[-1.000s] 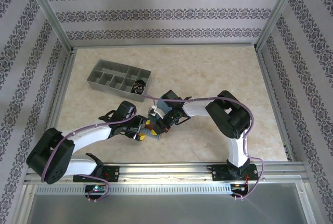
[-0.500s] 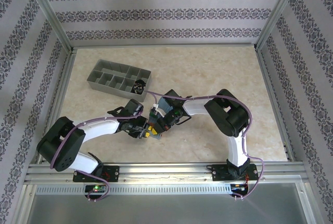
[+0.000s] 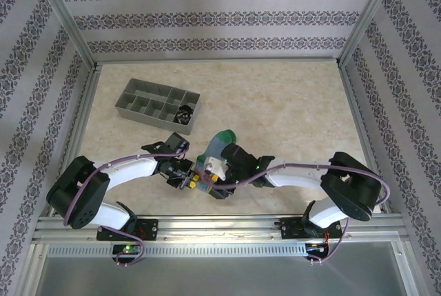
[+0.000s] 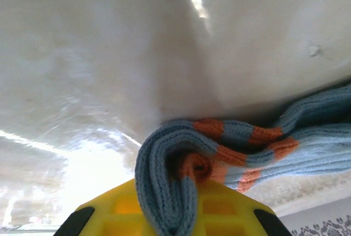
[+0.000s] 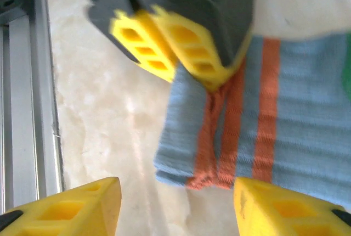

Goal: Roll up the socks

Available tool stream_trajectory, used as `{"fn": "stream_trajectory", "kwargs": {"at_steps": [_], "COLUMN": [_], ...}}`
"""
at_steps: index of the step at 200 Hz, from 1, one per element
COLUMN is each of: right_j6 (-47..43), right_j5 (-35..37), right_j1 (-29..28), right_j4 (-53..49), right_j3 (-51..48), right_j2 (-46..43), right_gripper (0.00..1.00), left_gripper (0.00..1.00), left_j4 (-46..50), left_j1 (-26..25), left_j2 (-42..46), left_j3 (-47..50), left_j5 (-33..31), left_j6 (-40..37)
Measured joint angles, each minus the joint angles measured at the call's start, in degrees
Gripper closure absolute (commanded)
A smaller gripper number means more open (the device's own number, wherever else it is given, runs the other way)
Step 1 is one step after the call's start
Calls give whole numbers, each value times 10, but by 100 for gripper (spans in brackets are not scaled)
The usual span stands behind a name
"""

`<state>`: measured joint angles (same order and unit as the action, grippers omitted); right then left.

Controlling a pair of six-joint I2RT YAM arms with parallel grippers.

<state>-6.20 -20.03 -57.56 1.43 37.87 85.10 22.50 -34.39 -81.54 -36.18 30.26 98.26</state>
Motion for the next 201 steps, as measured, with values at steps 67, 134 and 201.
{"fn": "stream_trajectory", "kwargs": {"at_steps": [67, 134, 201], "right_j6": [11, 50, 68], "right_j5": [78, 25, -33], "right_j1": [-41, -23, 38], "right_j4": [35, 18, 14], "right_j3": [55, 94, 93], "right_j2": [84, 123, 140], "right_gripper": [51, 100, 100], "left_gripper": [100, 97, 34], "left_j4": [39, 43, 41], "left_j1": [0, 4, 7], "left_j2": [-6, -8, 97], "left_j3": [-12, -14, -3], "left_j5": [8, 4, -64], "left_j6": [-8, -8, -20]}}
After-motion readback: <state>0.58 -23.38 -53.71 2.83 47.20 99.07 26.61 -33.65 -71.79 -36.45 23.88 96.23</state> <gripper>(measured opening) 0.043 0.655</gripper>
